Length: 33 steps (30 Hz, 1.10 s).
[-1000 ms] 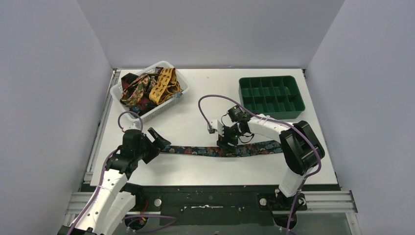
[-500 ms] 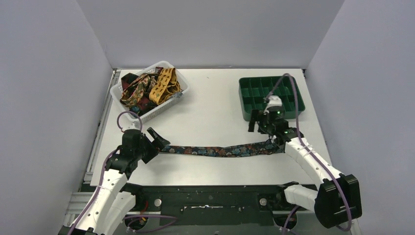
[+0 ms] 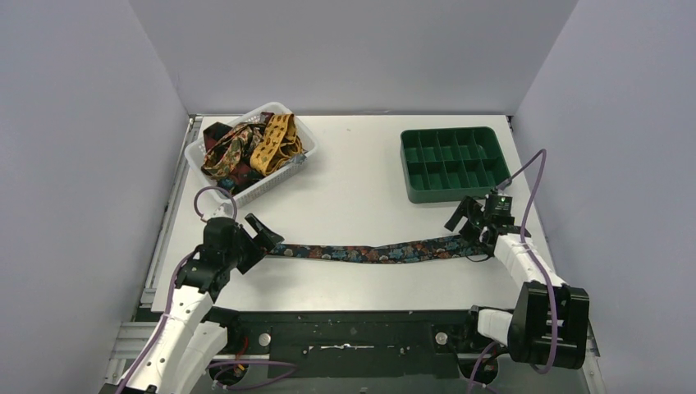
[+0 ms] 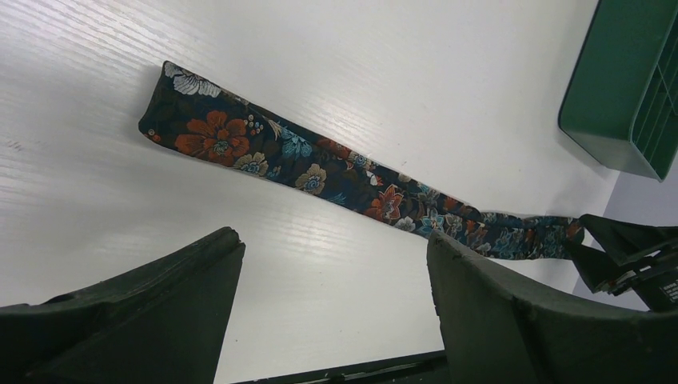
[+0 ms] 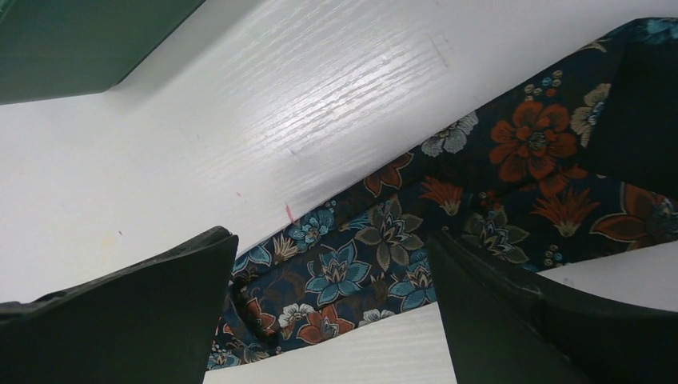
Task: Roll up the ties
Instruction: Flatten out the tie at the center of the board.
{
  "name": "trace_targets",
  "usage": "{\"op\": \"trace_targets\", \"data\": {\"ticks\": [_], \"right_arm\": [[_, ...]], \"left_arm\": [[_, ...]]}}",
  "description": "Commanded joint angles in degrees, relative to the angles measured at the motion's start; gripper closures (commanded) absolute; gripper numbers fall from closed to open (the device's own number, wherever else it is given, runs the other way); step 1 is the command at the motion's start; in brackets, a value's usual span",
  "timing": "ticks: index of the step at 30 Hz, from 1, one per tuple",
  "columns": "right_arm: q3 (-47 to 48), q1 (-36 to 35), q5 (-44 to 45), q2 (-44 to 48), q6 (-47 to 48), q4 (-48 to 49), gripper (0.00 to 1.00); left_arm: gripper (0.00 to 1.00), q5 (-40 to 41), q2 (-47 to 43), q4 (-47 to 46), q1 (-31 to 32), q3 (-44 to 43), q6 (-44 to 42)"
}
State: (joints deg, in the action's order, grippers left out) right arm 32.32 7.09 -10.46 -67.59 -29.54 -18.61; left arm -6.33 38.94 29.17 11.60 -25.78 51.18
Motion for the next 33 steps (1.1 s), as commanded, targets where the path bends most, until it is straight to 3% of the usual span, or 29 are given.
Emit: {"op": "trace_targets", "data": {"ticks": [1,10,16,23,25,28,31,33], "right_arm": [[-0.8,0.4,-3.1,-1.8,-1.2,5.2,0.07],[0.1,4.6,6.3,-8.7,-0.2,4.0,0.06],[2.2,8.8,4.1,-11.8,1.6,5.2,0.06],[8.5,8.0,3.4,-4.1,2.4,-0.2,0.07],[10.4,7.0,1.5,-0.7,3.1,-2.0,0.08],[11.0,4.2,-9.6,2.9,5.1,0.1,0.12],[9.6,-3.5,-21.6,3.9,5.6,7.3,0.24],[9.0,-11.7,-22.8,3.1,5.7,12.1,0.28]], "left_arm": [[0.17,0.3,-0.9,0.1,-0.3,-2.5,-0.9],[0.16,1.2,-1.4,0.4,-0.3,-2.8,-0.9],[0.14,3.0,-1.2,-0.5,-0.3,-2.6,-0.8],[0.12,3.0,2.1,-5.1,-0.4,-0.5,-2.3],[0.12,3.2,3.9,-6.9,-0.5,0.5,-3.3],[0.12,2.2,6.8,-10.6,-0.8,1.8,-4.8],[0.15,1.1,8.9,-15.1,-1.5,3.5,-5.7],[0.17,0.0,9.8,-17.8,-2.1,4.8,-5.9]]}}
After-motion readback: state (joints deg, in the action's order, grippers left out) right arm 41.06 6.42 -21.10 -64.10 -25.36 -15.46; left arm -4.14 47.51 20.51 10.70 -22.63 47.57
